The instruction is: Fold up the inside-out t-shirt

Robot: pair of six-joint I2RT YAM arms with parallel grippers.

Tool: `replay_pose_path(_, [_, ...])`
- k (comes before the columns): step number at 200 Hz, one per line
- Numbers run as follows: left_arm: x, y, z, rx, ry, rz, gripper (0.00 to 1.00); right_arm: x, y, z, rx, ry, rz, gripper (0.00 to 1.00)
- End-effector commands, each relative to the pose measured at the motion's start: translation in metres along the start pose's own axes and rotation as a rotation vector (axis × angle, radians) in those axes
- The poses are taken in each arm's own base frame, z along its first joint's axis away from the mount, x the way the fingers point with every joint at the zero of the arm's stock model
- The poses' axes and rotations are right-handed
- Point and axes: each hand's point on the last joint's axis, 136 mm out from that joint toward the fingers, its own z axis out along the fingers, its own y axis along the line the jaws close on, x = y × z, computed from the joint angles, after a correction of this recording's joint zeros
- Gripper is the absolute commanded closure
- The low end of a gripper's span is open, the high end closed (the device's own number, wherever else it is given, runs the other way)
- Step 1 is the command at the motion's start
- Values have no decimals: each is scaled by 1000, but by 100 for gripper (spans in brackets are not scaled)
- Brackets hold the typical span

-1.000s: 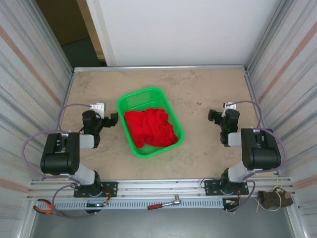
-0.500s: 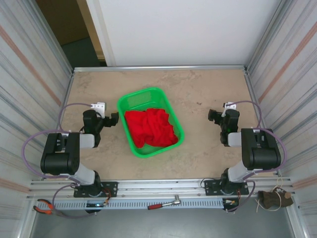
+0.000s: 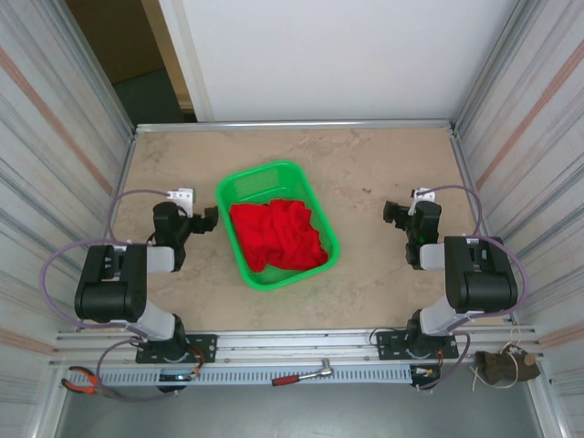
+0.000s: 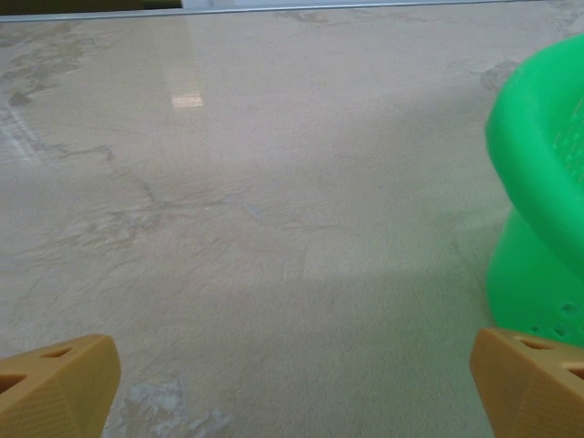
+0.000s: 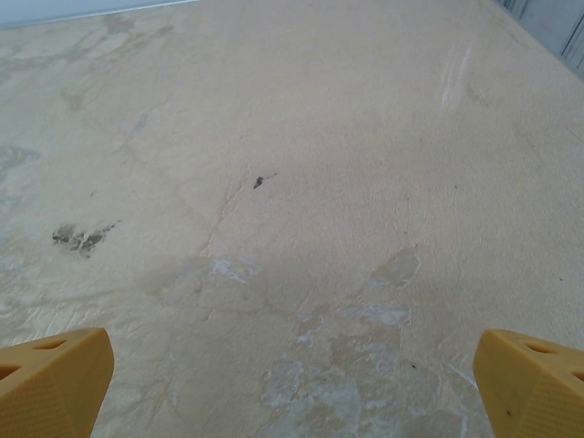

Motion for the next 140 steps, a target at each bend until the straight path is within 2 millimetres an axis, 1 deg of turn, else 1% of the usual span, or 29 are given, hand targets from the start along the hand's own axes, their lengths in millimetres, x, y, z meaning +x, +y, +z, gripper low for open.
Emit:
replay_pose_path(1, [-27,17,-10,-89,-18,-33,2,-34,10,-9,17,-17,-65,0])
replay_pose_path(3, [-31,18,-11,-96,-25,-36,2,-36,12,-10,21,-8,-78,0])
replay_pose_path(9, [-36,21,-16,-114,-15,-45,2,-50,19,-16,35,-8,-111,1])
replay_pose_path(18, [-48,27,-23,-147,-22,-53,1,-77,29,-26,55,-29,-147,1])
replay_pose_path(25, [-58,30,-29,-168,-26,-60,1,-94,34,-36,67,-22,-144,1])
replay_pose_path(31, [-68,33,-34,-186,-25,-75,1,-111,35,-44,90,-32,-95,1])
replay_pose_path(37, [-77,35,-40,-200,-14,-99,2,-128,30,-54,129,-40,-8,1])
replay_pose_path(38, [-78,36,-41,-203,-10,-104,2,-128,28,-55,137,-33,15,1])
replay_pose_path(41, [-81,36,-44,-208,-1,-119,2,-137,25,-60,155,-29,85,1])
replay_pose_path(45, [-91,36,-49,-208,-7,-140,2,-141,22,-68,169,14,159,1])
replay_pose_path(50, [-96,35,-55,-210,10,-169,2,-145,24,-77,137,78,229,1])
replay_pose_path(52, [-99,35,-58,-208,13,-182,2,-144,28,-79,104,108,245,1])
replay_pose_path(56, [-104,33,-63,-203,18,-207,2,-152,39,-84,15,139,275,1])
replay_pose_path(66, [-115,24,-77,-164,32,-256,3,-163,71,-98,-194,190,321,1])
replay_pose_path(70, [-119,20,-82,-146,38,-270,2,-166,82,-105,-250,196,330,0])
replay_pose_path(78, [-123,12,-95,-121,55,-295,1,-172,106,-121,-322,192,322,3])
replay_pose_path(83, [-124,8,-103,-110,71,-304,1,-173,119,-129,-348,195,303,4])
replay_pose_path(85, [-125,6,-106,-106,78,-305,1,-173,127,-134,-364,199,293,4])
replay_pose_path(90, [-125,3,-113,-104,96,-304,1,-170,141,-142,-381,222,277,5])
replay_pose_path(104, [-120,2,-131,-123,131,-319,1,-154,189,-164,-460,309,227,7])
replay_pose_path(114, [-112,3,-140,-133,147,-357,1,-134,226,-179,-510,377,184,8])
replay_pose_path(128, [-108,0,-150,-118,133,-405,1,-105,272,-195,-547,445,117,8])
replay_pose_path(140, [-104,2,-153,-130,113,-427,1,-75,319,-214,-597,505,39,9])
